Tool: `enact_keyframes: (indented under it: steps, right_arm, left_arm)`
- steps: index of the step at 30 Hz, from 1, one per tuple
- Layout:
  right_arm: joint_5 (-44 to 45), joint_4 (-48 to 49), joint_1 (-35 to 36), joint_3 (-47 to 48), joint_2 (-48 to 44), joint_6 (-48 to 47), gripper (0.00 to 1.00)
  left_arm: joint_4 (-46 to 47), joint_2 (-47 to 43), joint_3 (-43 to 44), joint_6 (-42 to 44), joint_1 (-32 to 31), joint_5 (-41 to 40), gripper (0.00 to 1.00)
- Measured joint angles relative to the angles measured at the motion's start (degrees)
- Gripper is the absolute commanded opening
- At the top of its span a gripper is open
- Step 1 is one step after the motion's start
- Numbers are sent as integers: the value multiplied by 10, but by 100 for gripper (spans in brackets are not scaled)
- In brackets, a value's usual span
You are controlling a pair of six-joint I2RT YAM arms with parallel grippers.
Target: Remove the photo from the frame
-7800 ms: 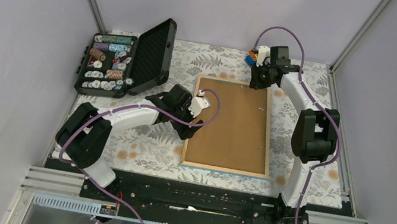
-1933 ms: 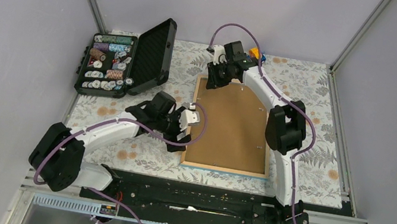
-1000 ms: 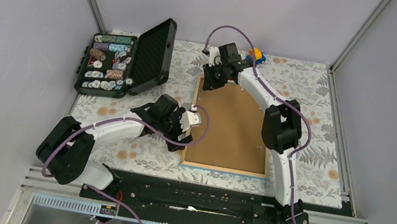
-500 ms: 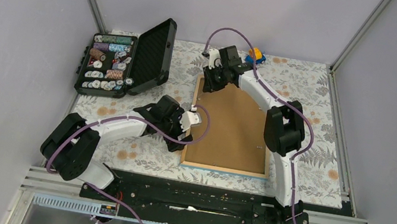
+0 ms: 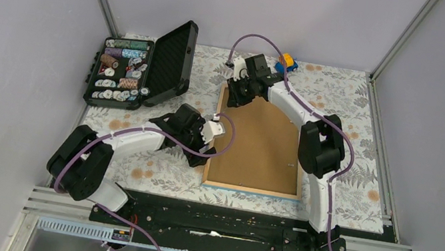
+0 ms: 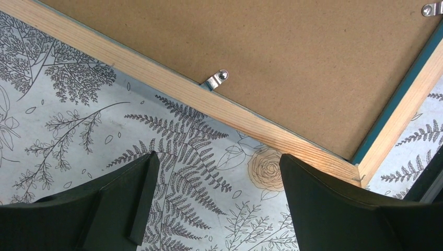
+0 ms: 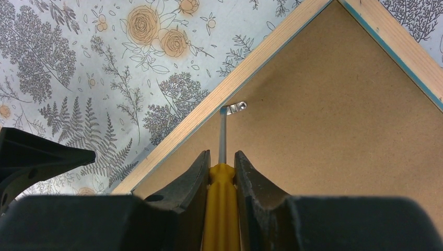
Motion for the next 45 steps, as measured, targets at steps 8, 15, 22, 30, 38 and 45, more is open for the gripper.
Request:
enact_keyframes:
  steps: [8, 15, 22, 30, 38, 45]
  right_arm:
    - [17, 3, 3, -12, -10, -3, 0]
    - [42, -9, 6, -23, -24, -8, 0]
    - [45, -11, 7, -23, -25, -11, 0]
    - [40, -17, 7, -23, -27, -19, 0]
    - [47, -28, 7, -23, -30, -28, 0]
    - [46, -27, 6, -23, -30, -28, 0]
  left_arm:
    - [0, 2, 5, -5, 0, 0, 92]
    - [0, 2, 5, -5, 0, 0, 92]
    - [0, 8, 6, -5, 0, 0, 93]
    - [-8, 10, 21, -9, 0, 3, 93]
    - [-14, 10, 24, -13, 0, 4, 93]
    - [-16, 10, 24, -13, 0, 4, 93]
